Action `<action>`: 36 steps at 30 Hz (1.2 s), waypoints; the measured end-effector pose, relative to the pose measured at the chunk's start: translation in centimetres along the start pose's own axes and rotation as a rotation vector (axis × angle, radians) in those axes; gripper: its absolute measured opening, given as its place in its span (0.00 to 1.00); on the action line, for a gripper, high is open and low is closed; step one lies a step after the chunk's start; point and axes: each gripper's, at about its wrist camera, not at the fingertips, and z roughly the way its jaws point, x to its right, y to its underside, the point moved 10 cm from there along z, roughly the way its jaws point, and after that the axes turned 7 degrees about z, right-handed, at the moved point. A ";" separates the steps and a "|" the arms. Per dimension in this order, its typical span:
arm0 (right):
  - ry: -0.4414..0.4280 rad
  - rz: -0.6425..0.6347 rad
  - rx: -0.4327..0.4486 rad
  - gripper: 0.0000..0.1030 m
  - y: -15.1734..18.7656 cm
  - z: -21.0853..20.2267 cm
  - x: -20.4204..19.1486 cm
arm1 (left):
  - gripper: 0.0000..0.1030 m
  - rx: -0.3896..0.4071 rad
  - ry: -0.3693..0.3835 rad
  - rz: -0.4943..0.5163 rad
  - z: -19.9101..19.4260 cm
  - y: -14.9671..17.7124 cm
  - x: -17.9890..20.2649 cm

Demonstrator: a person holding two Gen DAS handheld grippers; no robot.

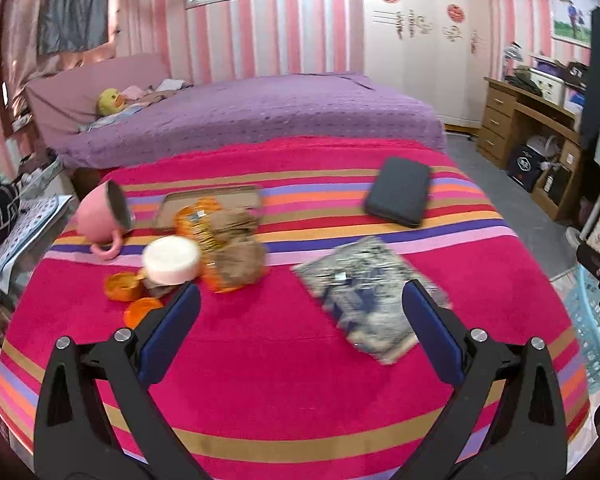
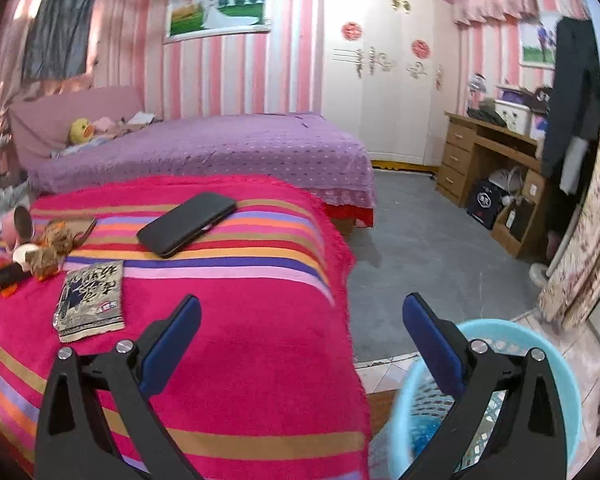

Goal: Collect trash
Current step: 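Grasp the orange cap with the left tool while the right tool grasps the snack wrapper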

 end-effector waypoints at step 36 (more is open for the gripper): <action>-0.137 -0.012 -0.119 0.95 2.6 4.2 -12.5 | 0.37 -0.219 -0.076 -0.093 6.0 7.2 -12.9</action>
